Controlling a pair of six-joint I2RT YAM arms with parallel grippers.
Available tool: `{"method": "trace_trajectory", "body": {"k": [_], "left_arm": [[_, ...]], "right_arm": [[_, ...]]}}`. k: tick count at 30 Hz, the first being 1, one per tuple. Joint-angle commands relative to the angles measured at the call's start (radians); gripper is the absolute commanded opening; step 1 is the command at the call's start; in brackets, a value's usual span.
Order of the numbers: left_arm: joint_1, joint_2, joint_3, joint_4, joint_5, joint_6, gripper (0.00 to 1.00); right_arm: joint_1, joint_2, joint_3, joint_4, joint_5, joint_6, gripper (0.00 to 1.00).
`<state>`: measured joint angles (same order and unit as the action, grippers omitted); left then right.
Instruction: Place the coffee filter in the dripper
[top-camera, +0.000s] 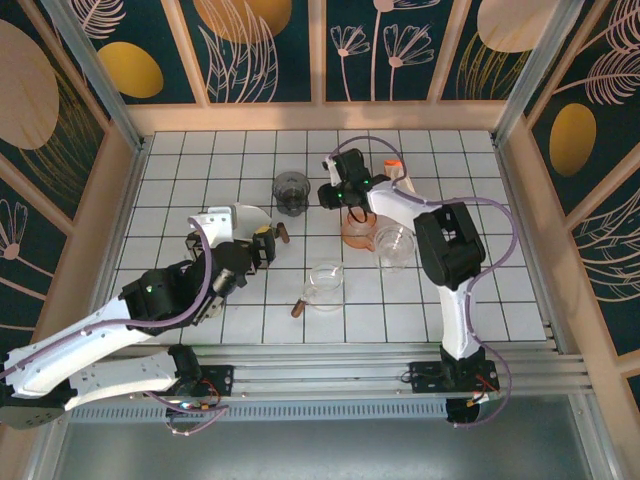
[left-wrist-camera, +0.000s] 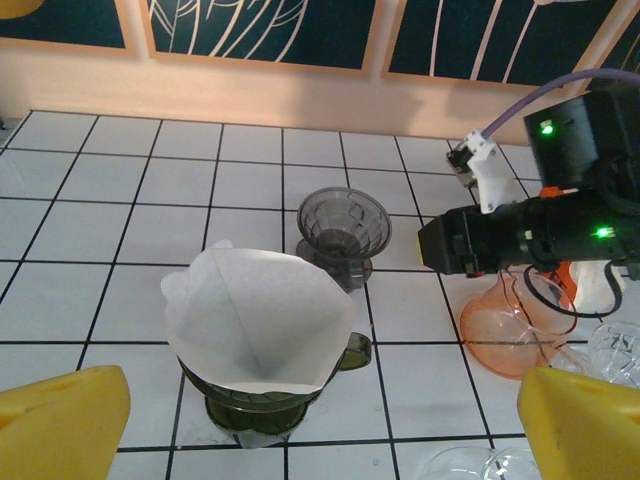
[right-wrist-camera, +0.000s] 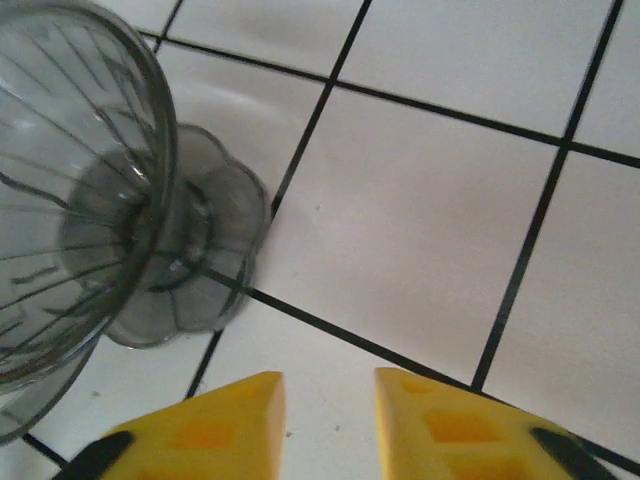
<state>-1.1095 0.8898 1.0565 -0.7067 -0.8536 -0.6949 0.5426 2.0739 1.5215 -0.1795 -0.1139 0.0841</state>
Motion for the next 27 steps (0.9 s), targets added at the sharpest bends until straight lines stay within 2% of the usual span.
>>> {"method": "trace_trajectory", "body": {"k": [1,4,7,16,20,27], "left_arm": [[-0.006,-0.013,-0.009,0.01,-0.02,-0.017,0.99],[-0.004,-0.012,-0.012,0.01,-0.021,-0.017,0.99],[-0.005,-0.009,-0.013,0.01,-0.022,-0.017,0.99],[-0.005,-0.005,-0.015,0.01,-0.022,-0.016,0.99],[-0.005,-0.008,-0.018,0.012,-0.024,-0.016,0.99],[-0.006,-0.006,-0.026,0.019,-0.023,-0.011,0.99]], "right_arm": [[-0.001,-0.064,-0.025,0.069,-0.051,-0.061,0.49],[0.024,-0.065,-0.035,0.085,-0.061,-0.071,0.61],[0.039,-0.052,-0.029,0.093,-0.059,-0.031,0.67],[0.073,-0.024,-0.007,0.086,-0.042,0.097,0.69],[0.083,-0.054,-0.07,0.149,-0.032,0.132,0.67],[0.14,-0.055,-0.078,0.156,0.005,0.243,0.77]]}}
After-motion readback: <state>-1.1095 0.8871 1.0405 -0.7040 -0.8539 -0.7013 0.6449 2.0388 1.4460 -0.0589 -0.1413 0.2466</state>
